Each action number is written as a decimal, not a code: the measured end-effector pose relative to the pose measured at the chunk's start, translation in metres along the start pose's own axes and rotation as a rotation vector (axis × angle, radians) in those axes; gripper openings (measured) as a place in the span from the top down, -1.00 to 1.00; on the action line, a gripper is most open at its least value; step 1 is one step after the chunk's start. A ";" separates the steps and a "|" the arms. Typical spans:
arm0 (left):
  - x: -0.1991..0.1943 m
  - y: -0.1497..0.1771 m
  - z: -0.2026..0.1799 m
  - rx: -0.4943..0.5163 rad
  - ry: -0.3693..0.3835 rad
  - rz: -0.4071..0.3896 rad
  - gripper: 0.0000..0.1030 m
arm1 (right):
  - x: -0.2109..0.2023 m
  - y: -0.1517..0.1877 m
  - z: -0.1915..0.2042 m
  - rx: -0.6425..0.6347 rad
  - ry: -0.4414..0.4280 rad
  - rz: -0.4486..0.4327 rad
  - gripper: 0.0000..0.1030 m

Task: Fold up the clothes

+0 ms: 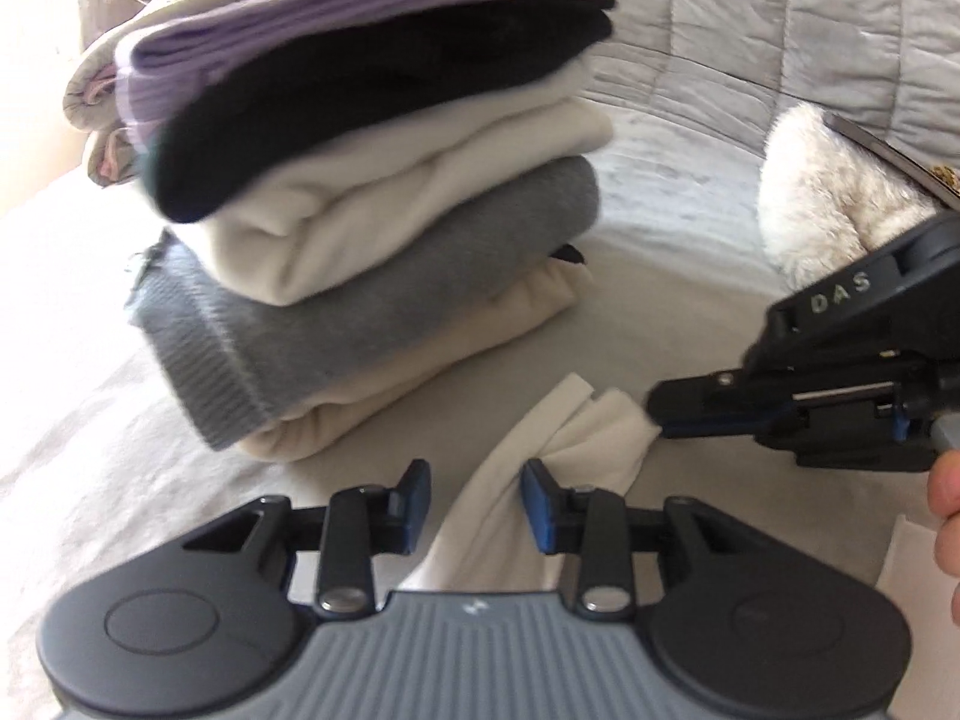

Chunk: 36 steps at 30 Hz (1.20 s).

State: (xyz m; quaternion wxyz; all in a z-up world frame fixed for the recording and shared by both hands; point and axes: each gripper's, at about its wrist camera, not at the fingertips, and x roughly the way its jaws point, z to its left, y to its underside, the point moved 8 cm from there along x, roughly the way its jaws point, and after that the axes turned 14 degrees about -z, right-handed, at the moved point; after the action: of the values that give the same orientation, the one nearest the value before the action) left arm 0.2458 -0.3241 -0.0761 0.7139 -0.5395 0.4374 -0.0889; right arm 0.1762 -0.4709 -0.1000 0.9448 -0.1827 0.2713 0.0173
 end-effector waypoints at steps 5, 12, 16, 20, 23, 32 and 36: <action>-0.004 -0.002 0.011 -0.046 -0.032 -0.013 0.34 | 0.000 -0.001 0.002 -0.009 -0.003 0.010 0.74; -0.017 -0.005 0.015 -0.044 -0.031 -0.028 0.34 | 0.001 0.003 0.012 -0.104 -0.011 0.001 0.26; -0.012 -0.004 0.009 -0.050 0.037 -0.008 0.33 | 0.002 0.009 0.018 -0.202 -0.002 -0.017 0.26; 0.001 -0.001 -0.001 -0.004 0.028 -0.005 0.33 | 0.004 0.012 0.020 -0.263 0.003 -0.022 0.26; 0.008 -0.001 0.006 -0.004 -0.068 -0.025 0.56 | 0.007 0.013 0.019 -0.283 0.009 -0.025 0.36; -0.012 0.003 0.037 -0.070 -0.210 -0.051 0.56 | 0.016 0.019 0.026 -0.417 -0.004 -0.024 0.35; -0.050 0.007 0.038 -0.124 -0.166 -0.081 0.54 | 0.023 0.025 0.031 -0.520 -0.003 -0.021 0.92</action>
State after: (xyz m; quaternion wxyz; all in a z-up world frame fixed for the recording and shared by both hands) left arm 0.2411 -0.2649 -0.0541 0.7089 -0.6054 0.3590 -0.0455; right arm 0.2080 -0.4378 -0.0960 0.8667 -0.4221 0.2545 0.0767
